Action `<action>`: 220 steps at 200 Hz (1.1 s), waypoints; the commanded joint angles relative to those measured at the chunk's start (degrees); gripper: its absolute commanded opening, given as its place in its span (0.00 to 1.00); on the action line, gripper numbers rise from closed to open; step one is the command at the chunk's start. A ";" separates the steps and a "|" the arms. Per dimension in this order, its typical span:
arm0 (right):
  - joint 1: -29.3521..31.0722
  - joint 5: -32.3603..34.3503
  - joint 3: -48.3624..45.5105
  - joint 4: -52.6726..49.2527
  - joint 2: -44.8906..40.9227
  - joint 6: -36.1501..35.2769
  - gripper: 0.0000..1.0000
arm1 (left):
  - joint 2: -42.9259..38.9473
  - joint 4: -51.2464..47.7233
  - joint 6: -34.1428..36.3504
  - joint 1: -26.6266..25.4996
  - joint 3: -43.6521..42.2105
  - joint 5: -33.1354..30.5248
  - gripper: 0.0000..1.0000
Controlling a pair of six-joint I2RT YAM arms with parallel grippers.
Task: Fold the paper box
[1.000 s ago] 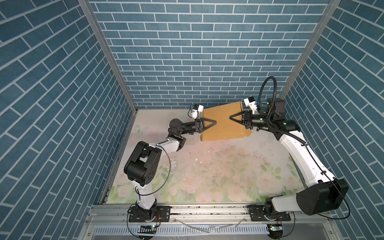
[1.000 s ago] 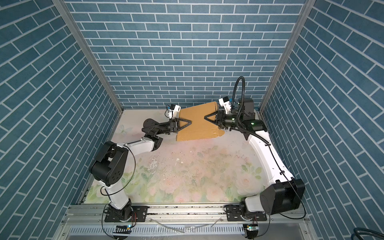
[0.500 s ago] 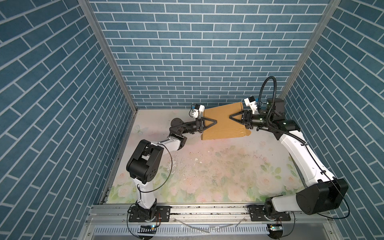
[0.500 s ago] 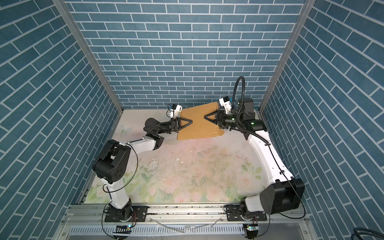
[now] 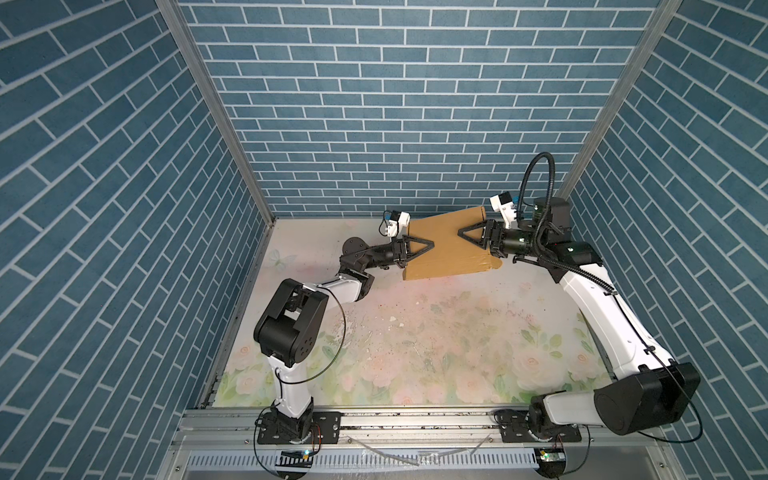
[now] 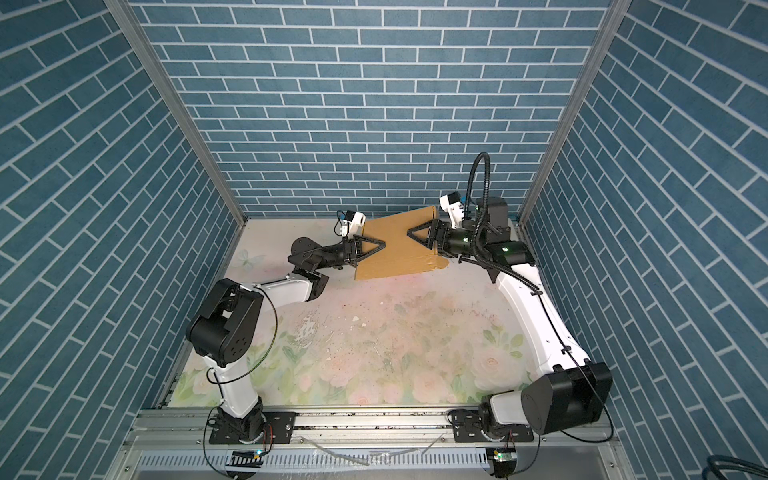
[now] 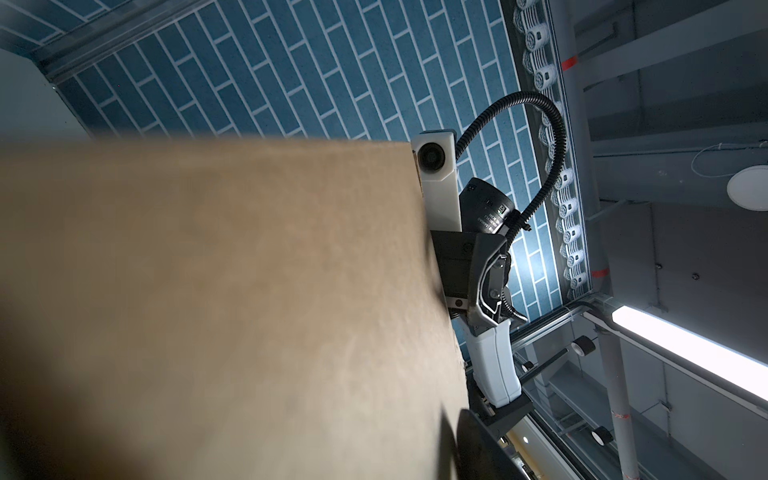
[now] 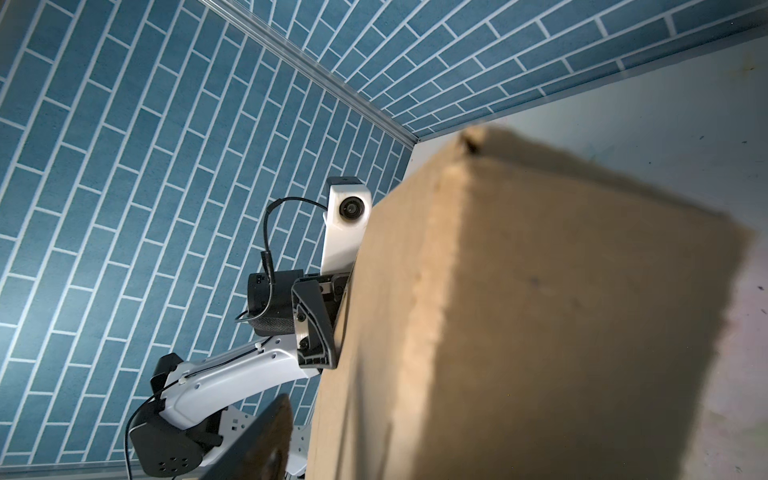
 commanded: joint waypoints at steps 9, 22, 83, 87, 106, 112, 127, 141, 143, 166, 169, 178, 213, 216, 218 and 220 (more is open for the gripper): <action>-0.04 1.89 -2.93 -0.94 -2.50 -3.18 0.82 | -1.90 3.06 -1.43 1.29 -1.67 -2.95 0.43; -0.92 2.57 -3.68 -1.54 -3.62 -3.49 0.83 | -1.99 3.07 -1.79 2.17 -2.43 -3.01 0.42; -5.99 5.76 -4.70 -0.90 -8.88 -3.29 0.85 | -0.89 3.06 -5.01 3.94 -7.37 -2.58 0.39; -6.13 5.77 -4.46 -0.79 -8.89 -3.27 0.85 | -0.85 3.06 -5.46 4.06 -7.93 -2.55 0.39; -6.39 6.96 -3.14 -1.07 -8.30 -4.33 0.85 | -0.96 3.06 -7.43 4.50 -10.40 -2.64 0.38; -6.41 7.80 -3.12 -1.20 -8.06 -4.70 0.85 | -0.87 3.09 -8.48 4.63 -11.05 -2.47 0.38; -6.38 10.85 -3.99 -0.53 -8.10 -5.38 0.84 | -0.51 3.06 -11.14 4.68 -12.55 -2.89 0.37; -6.42 13.43 -5.42 1.10 -8.17 -5.83 0.83 | -0.02 2.97 -12.98 4.73 -14.49 -4.41 0.35; -6.43 13.59 -5.56 1.27 -8.18 -5.93 0.82 | 0.06 2.93 -13.32 4.70 -14.73 -4.63 0.35; -6.36 14.22 -7.22 2.82 -6.92 -7.69 0.80 | 0.52 1.80 -15.25 4.73 -17.46 -6.66 0.32; -6.30 14.38 -7.39 2.80 -6.67 -7.93 0.80 | 0.41 1.31 -15.21 4.77 -17.86 -7.12 0.32; -6.28 14.63 -7.77 2.84 -5.89 -8.70 0.79 | -0.01 -0.57 -14.84 4.74 -18.81 -8.01 0.32; -5.87 15.52 -8.65 2.41 -3.30 -12.58 0.77 | -2.34 -9.36 -13.88 4.74 -21.16 -11.18 0.31; -5.73 15.67 -8.72 2.51 -3.15 -12.90 0.77 | -2.61 -10.43 -13.70 4.71 -21.24 -11.31 0.31; -5.79 15.76 -8.76 2.48 -3.10 -13.10 0.77 | -2.78 -11.12 -13.63 4.71 -21.32 -11.41 0.31; -5.79 15.87 -8.83 2.49 -2.96 -13.24 0.77 | -2.96 -11.83 -13.53 4.69 -21.38 -11.39 0.31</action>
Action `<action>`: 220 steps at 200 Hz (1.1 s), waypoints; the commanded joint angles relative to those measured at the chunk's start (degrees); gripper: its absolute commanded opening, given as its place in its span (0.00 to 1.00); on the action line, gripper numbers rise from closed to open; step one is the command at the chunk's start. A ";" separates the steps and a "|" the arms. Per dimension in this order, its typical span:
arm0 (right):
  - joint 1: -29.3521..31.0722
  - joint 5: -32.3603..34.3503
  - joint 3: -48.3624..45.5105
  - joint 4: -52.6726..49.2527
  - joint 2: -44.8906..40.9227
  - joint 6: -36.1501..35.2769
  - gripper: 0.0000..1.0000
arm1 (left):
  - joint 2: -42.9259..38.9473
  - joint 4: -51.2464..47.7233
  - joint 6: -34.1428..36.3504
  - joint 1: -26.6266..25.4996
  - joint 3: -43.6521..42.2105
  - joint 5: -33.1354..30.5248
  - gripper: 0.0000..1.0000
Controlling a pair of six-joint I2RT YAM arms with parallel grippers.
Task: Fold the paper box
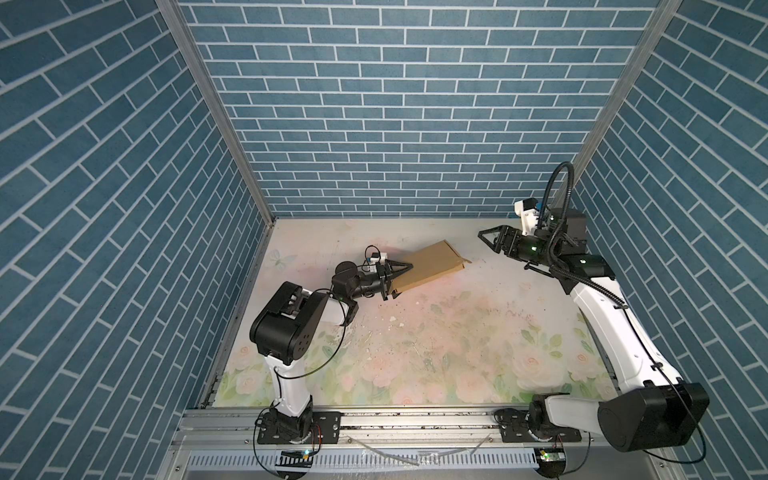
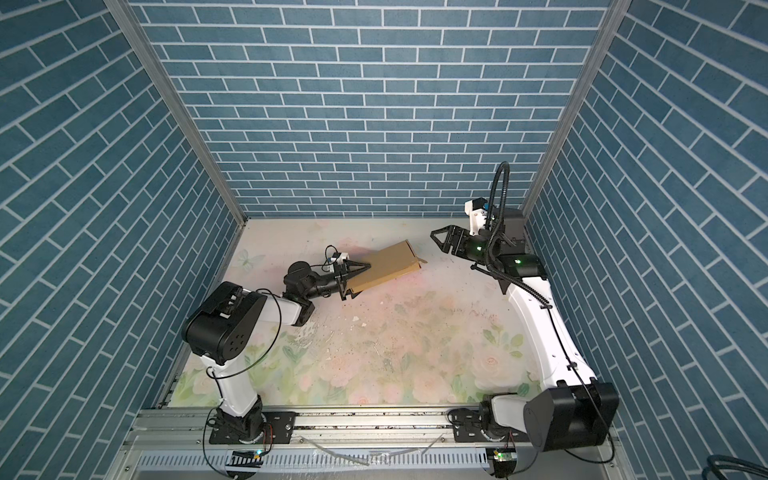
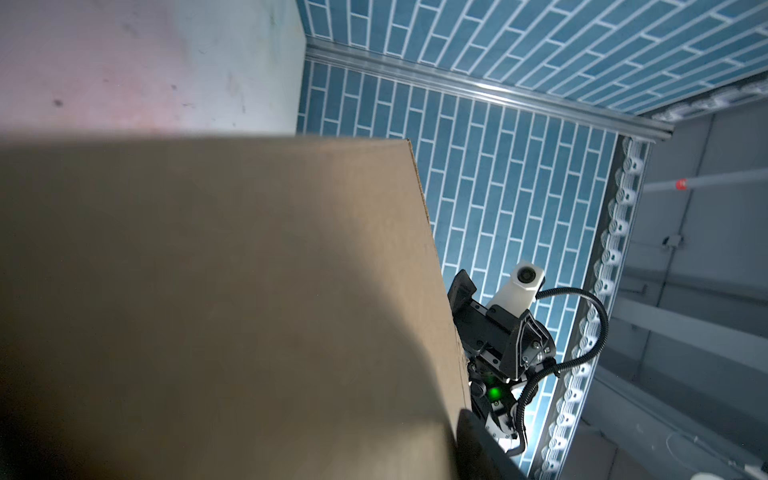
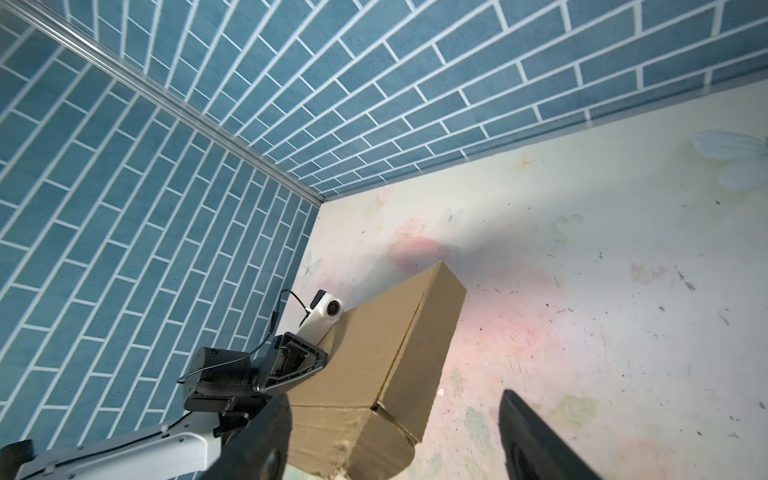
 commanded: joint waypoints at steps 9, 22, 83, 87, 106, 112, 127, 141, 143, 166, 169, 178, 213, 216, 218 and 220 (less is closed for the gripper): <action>0.47 2.36 -1.71 0.83 1.42 -6.15 0.77 | -3.59 -9.25 1.02 0.26 -1.07 -3.07 0.31; 0.42 2.58 -1.38 0.14 2.13 -7.59 0.77 | -4.63 -12.75 1.13 0.17 -1.72 -3.75 0.31; 0.87 3.45 -3.93 -1.11 3.21 -13.78 0.77 | -6.11 -16.46 -4.52 -1.30 -5.86 -5.15 0.31; 0.98 3.38 -4.07 -1.03 3.39 -13.94 0.76 | -6.19 -16.35 -5.07 -1.42 -5.99 -5.11 0.31; 1.00 2.44 -5.30 0.26 3.94 -14.66 0.74 | -7.25 -17.06 -6.44 -1.42 -7.16 -4.74 0.31; 0.96 2.19 -5.86 0.93 4.10 -14.69 0.73 | -7.77 -17.61 -6.65 -1.43 -7.60 -4.54 0.32; 1.00 1.71 -6.97 1.77 4.12 -15.00 0.72 | -9.39 -19.76 -7.06 -1.47 -8.75 -3.71 0.32; 1.00 2.12 -7.87 1.91 4.12 -15.53 0.72 | -10.95 -22.11 -7.35 -1.41 -9.89 -3.16 0.32; 1.00 2.22 -7.98 1.75 4.12 -15.74 0.72 | -11.25 -22.41 -7.38 -1.40 -10.12 -3.15 0.32; 0.95 2.81 -9.38 1.06 3.99 -17.07 0.70 | -13.59 -24.46 -8.20 -1.39 -11.58 -2.99 0.32; 1.02 2.91 -9.56 0.90 4.05 -17.32 0.70 | -13.93 -24.61 -8.30 -1.39 -11.71 -2.91 0.32; 1.00 3.01 -9.78 0.07 4.33 -18.21 0.68 | -14.65 -24.99 -8.76 -1.39 -12.15 -2.92 0.32; 1.68 2.15 -10.39 -1.74 5.34 -21.60 0.65 | -15.58 -24.14 -11.35 -1.38 -14.47 -1.42 0.33; 1.80 2.02 -10.41 -1.76 5.35 -21.94 0.65 | -15.40 -23.55 -11.70 -1.34 -14.84 -1.34 0.33; 1.88 1.86 -10.54 -1.84 5.35 -22.07 0.65 | -15.33 -23.01 -12.05 -1.34 -15.07 -1.29 0.33; 1.99 1.69 -10.57 -1.88 5.35 -22.30 0.65 | -15.15 -22.55 -12.45 -1.37 -15.17 -1.16 0.33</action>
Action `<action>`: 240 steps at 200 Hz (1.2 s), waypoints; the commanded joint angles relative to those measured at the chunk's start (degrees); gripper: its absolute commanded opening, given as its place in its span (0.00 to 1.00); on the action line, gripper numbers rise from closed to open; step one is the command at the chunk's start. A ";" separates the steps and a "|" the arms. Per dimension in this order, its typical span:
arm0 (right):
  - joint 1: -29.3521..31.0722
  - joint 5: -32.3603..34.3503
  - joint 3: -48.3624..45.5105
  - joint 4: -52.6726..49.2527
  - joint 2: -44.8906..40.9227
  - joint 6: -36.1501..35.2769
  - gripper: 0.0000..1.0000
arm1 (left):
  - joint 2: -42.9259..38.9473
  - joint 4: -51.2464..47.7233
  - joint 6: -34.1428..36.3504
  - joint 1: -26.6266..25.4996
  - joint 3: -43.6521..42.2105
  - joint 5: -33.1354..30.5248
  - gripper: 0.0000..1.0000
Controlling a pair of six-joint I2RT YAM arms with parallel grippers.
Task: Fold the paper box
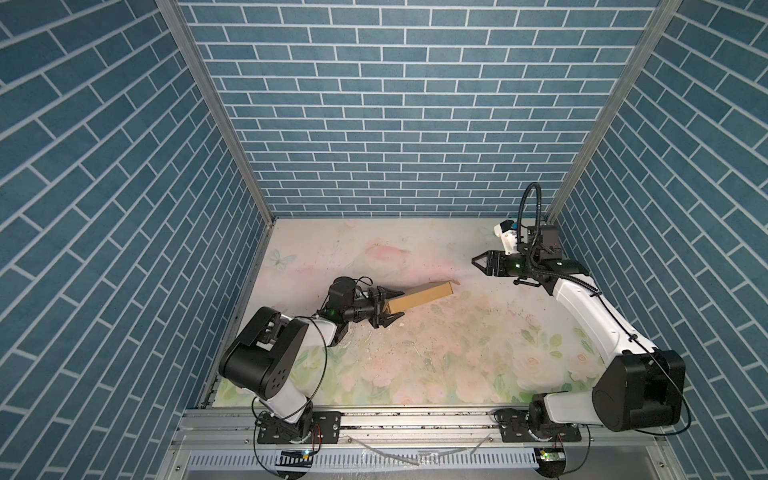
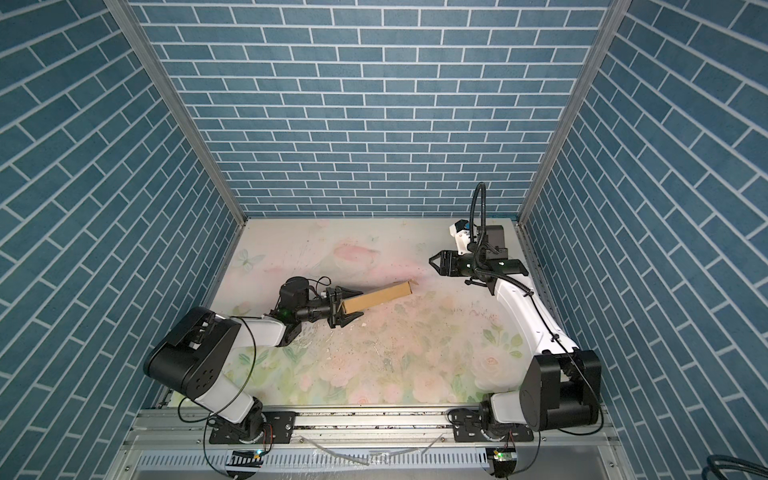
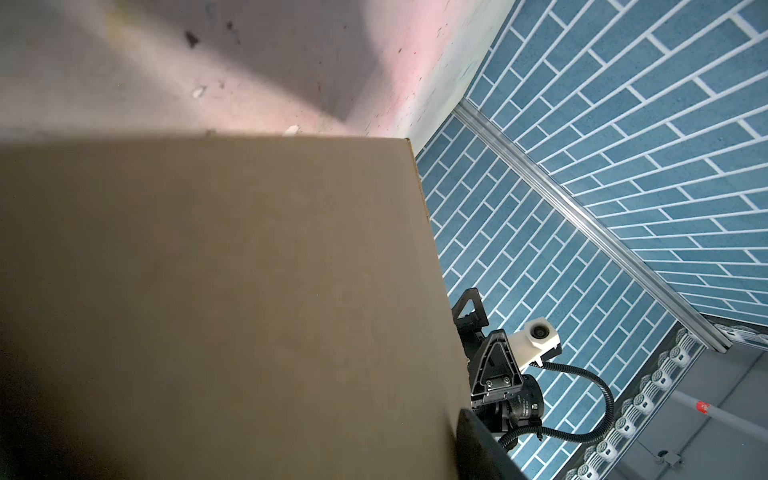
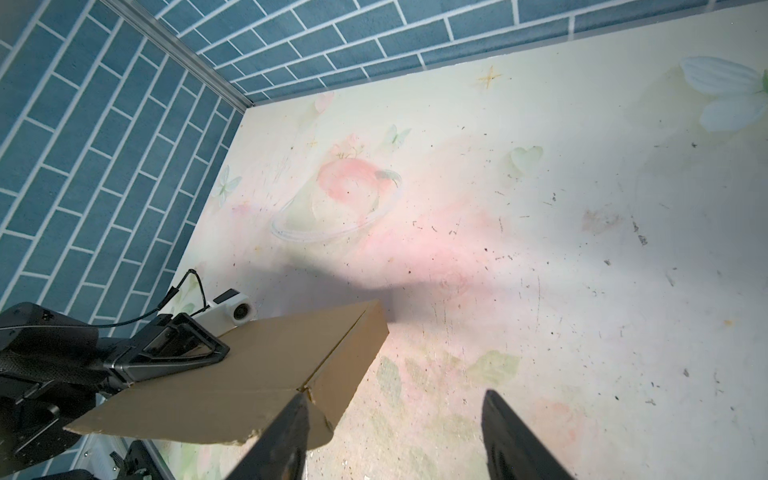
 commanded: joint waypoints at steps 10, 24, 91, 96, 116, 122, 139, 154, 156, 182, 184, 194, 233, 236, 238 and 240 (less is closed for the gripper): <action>1.38 -1.77 -2.37 -1.75 0.82 -6.62 0.64 | 0.73 5.38 -4.94 -0.07 -3.25 2.20 0.33; 1.81 -3.25 -3.16 -0.88 0.86 -7.20 0.64 | 2.23 10.85 -8.20 -0.06 -5.23 2.34 0.33; 6.09 -1.52 -3.86 -2.78 4.84 -9.70 0.58 | 11.25 28.73 -16.64 -0.06 -9.35 2.70 0.33; 6.48 -1.15 -3.84 -2.98 5.02 -9.83 0.57 | 11.84 30.08 -17.28 -0.05 -9.57 2.64 0.33; 7.93 0.18 -3.74 -3.43 5.48 -9.89 0.55 | 13.56 32.92 -18.39 0.03 -10.37 2.13 0.32; 8.31 0.52 -3.72 -3.61 5.49 -9.75 0.55 | 13.65 32.83 -18.17 0.09 -10.44 2.00 0.32; 9.24 1.07 -3.74 -3.99 5.10 -9.40 0.53 | 13.89 32.92 -17.63 0.54 -9.80 1.72 0.32; 9.96 1.33 -3.97 -4.07 4.49 -8.90 0.52 | 13.88 32.91 -17.51 0.84 -8.97 1.39 0.32; 10.03 1.41 -3.98 -4.11 4.40 -8.87 0.52 | 13.91 32.91 -17.54 0.78 -8.93 1.39 0.32; 10.43 4.12 -4.75 -3.32 3.06 -7.64 0.49 | 13.99 32.83 -17.67 0.99 -8.23 1.55 0.32; 10.46 4.42 -4.86 -3.24 2.92 -7.46 0.49 | 13.96 32.83 -17.71 1.00 -8.26 1.57 0.32; 10.45 6.08 -5.26 -2.41 2.43 -6.93 0.48 | 14.10 32.87 -17.66 1.15 -8.27 1.77 0.32; 9.67 9.95 -5.17 -0.90 1.35 -5.40 0.53 | 13.25 32.83 -18.05 1.31 -8.05 1.34 0.32; 9.38 9.88 -4.92 -0.95 1.47 -5.04 0.53 | 13.06 32.83 -18.06 1.34 -7.97 1.29 0.32; 9.18 9.70 -4.77 -0.98 1.62 -4.81 0.53 | 13.05 32.87 -18.11 1.35 -7.93 1.26 0.32; 9.05 9.55 -4.58 -1.03 1.73 -4.60 0.53 | 12.98 32.84 -18.10 1.35 -7.86 1.25 0.32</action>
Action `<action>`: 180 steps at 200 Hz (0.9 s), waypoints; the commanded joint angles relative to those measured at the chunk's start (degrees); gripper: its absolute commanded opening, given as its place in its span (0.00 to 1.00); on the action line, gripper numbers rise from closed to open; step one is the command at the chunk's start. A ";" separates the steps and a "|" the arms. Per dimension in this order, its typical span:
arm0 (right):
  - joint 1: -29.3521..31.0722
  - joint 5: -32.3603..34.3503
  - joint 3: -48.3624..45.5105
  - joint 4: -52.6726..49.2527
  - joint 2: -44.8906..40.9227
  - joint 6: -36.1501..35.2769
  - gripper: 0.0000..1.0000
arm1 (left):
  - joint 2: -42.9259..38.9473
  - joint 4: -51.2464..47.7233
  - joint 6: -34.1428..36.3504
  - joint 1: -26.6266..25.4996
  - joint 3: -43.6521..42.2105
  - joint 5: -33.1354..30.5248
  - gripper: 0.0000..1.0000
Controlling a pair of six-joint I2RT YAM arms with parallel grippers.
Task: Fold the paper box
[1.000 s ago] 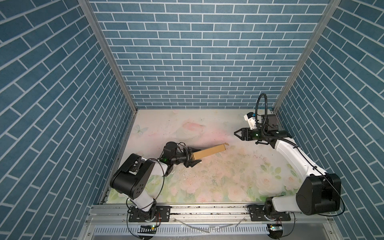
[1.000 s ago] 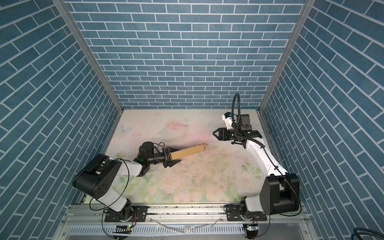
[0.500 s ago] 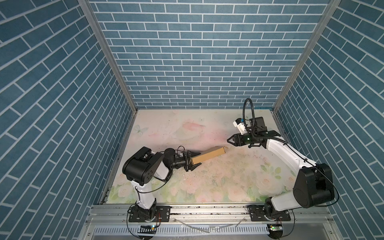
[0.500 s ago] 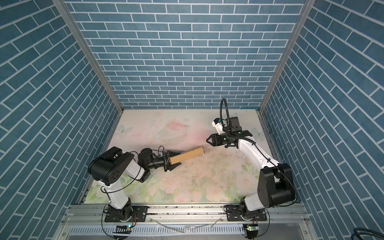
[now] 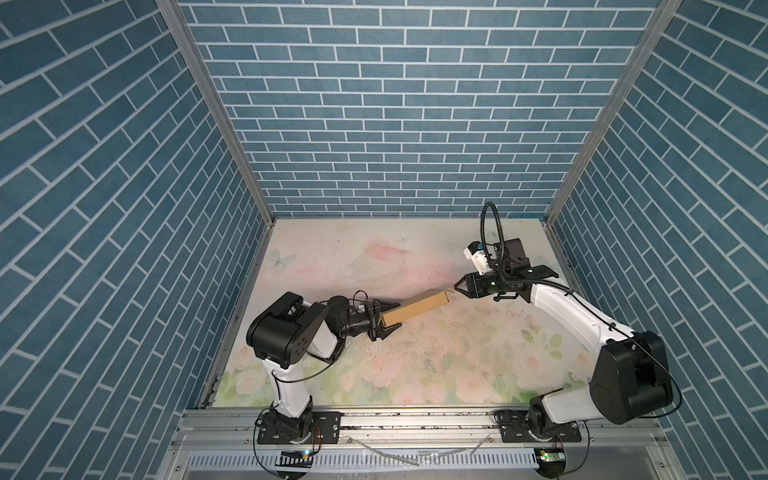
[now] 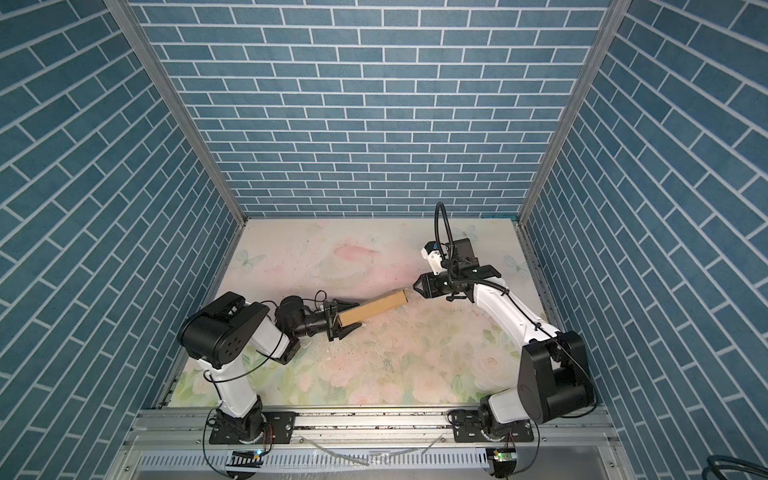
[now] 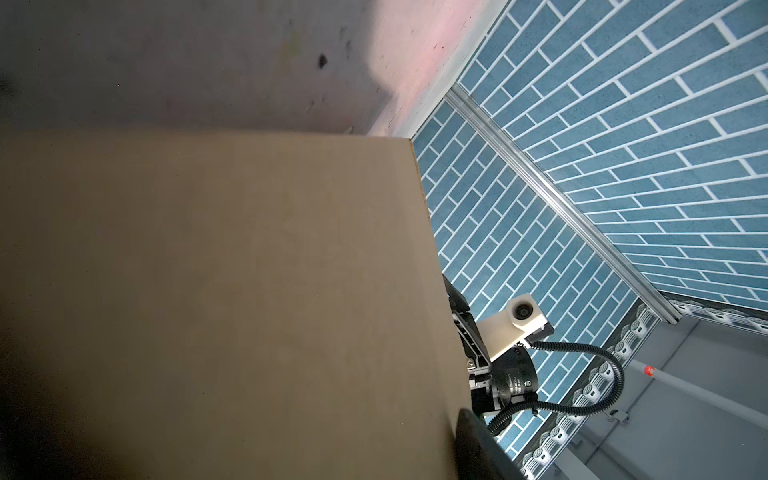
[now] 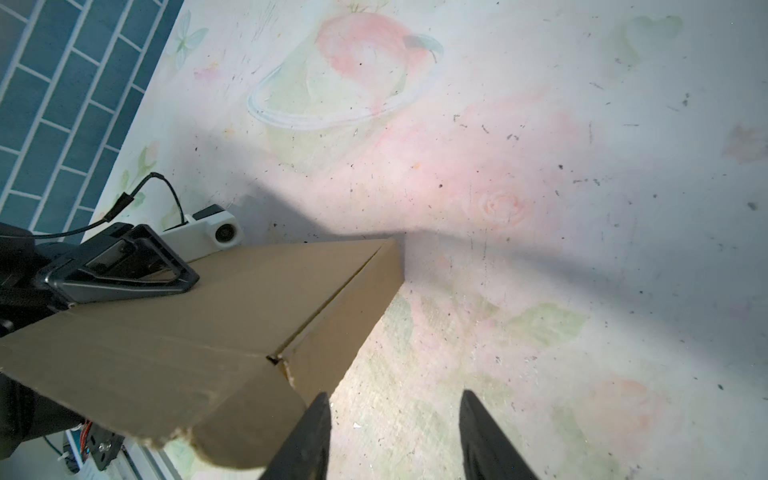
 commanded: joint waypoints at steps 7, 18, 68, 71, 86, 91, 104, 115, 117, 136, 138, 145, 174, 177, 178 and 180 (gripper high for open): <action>-1.74 2.14 0.38 0.76 -0.93 1.38 0.53 | -0.61 1.42 -11.36 0.32 1.77 0.03 0.31; -2.23 2.25 1.15 0.50 -0.90 1.45 0.53 | -0.85 1.40 -11.72 0.29 2.61 0.35 0.31; -4.16 1.38 2.20 1.06 -1.79 -2.37 0.65 | -5.94 -2.64 -15.88 -0.01 6.28 -0.91 0.30; -4.20 0.92 1.88 1.41 -1.87 -2.87 0.65 | -5.96 -2.01 -16.56 -0.32 5.84 -1.95 0.29; -4.45 0.26 0.17 3.92 -2.44 -5.73 0.67 | -6.59 -1.06 -18.59 -1.52 3.82 -6.07 0.27; -4.73 0.33 -0.62 5.11 -2.70 -6.44 0.69 | -7.23 -2.01 -18.41 -1.51 3.69 -6.38 0.26; -5.69 -2.67 -2.33 7.66 -3.41 -8.55 0.72 | -9.88 -6.12 -17.81 -1.48 4.16 -7.84 0.26; -6.08 -3.26 -2.97 9.54 -3.88 -9.98 0.72 | -13.14 -12.36 -16.27 -1.47 5.94 -8.06 0.26; -6.18 -3.42 -3.09 9.78 -3.94 -10.32 0.72 | -13.81 -13.91 -15.85 -1.47 6.29 -8.07 0.26; -6.52 -8.20 -3.91 10.27 -4.32 -15.28 0.73 | -20.29 -29.63 -11.56 -1.42 10.54 -6.72 0.26; -6.55 -8.61 -3.96 10.25 -4.30 -15.95 0.73 | -20.65 -30.78 -11.40 -1.39 10.89 -6.66 0.26; -6.62 -9.60 -4.27 10.16 -4.22 -18.04 0.73 | -21.46 -32.93 -11.41 -1.38 11.72 -6.56 0.27; -7.24 -13.16 -5.17 8.96 -3.17 -25.29 0.73 | -25.39 -44.00 -11.34 -1.43 13.05 -6.14 0.26; -7.31 -13.78 -5.10 8.47 -2.96 -25.96 0.73 | -25.70 -45.02 -11.42 -1.39 13.02 -6.09 0.26; -7.33 -13.96 -5.06 8.35 -2.90 -26.30 0.73 | -25.78 -45.40 -11.43 -1.38 13.00 -6.04 0.26; -7.35 -14.38 -4.89 8.04 -2.80 -26.75 0.73 | -26.04 -45.97 -11.43 -1.38 13.09 -5.98 0.26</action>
